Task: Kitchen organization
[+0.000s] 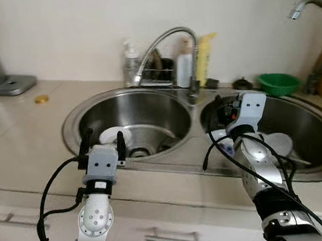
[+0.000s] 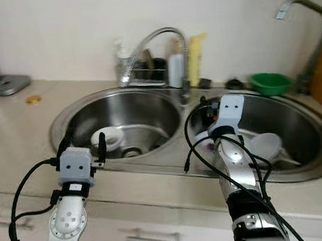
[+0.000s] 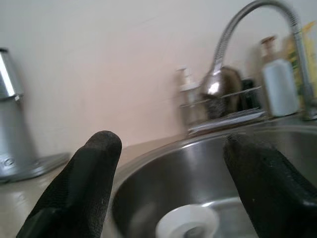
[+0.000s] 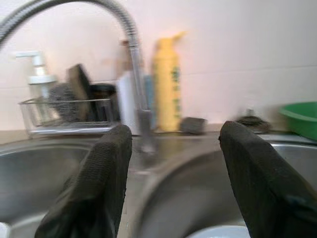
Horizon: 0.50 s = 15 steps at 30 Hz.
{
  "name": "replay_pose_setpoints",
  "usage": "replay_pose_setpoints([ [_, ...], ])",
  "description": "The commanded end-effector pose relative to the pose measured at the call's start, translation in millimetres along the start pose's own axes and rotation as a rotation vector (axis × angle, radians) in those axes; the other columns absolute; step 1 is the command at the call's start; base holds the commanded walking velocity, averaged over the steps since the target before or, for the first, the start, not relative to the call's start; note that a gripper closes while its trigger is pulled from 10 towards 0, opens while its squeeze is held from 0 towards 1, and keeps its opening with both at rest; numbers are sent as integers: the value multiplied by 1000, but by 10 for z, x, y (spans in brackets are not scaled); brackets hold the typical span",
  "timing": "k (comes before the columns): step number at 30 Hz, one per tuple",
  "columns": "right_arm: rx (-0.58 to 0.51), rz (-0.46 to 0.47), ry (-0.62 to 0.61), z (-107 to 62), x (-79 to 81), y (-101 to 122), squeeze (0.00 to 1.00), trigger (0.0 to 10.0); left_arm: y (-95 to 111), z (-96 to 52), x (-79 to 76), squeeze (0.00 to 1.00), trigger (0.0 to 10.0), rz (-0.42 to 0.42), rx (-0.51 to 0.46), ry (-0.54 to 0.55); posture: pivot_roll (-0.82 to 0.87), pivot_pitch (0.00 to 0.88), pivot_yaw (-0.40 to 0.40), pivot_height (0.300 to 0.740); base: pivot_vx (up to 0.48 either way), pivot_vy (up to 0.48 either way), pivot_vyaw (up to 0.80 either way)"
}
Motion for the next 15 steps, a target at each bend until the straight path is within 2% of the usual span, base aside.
replay_pose_setpoints([
  [1, -52, -16, -2, 6, 6, 105, 0, 10000, 28, 16, 16, 0, 10000, -4, -15, 2, 69, 0, -50, 740, 0, 480, 0],
  [10, -72, -40, -7, -33, 22, 136, 0, 10000, 46, 10, 4, 0, 10000, -7, -23, -1, 64, 0, -51, 740, 0, 480, 0],
  [13, -77, -90, 0, -47, 48, 132, 0, 10000, 48, 6, -2, 0, 10000, -6, -24, -2, 65, 0, -54, 740, 0, 480, 0],
  [14, -87, -138, 16, -55, 74, 138, 0, 10000, 49, 5, -1, 0, 10000, -6, -26, -1, 65, 0, -54, 740, 0, 476, 0],
  [15, -91, -139, 21, -59, 82, 140, 0, 10000, 50, 5, -2, 0, 10000, -6, -27, 0, 65, 0, -55, 740, 0, 465, 0],
])
Point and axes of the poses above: a point about 5 cm out from each wrist's last joint towards the gripper, its own z axis pointing out of the wrist towards the gripper, its own y axis along the axis of the wrist's last joint, x = y × z, the point moved 2 cm from there along z, pointing out of the wrist towards the gripper, and after that the axes turned 8 degrees about -z, right-handed, at the moved point
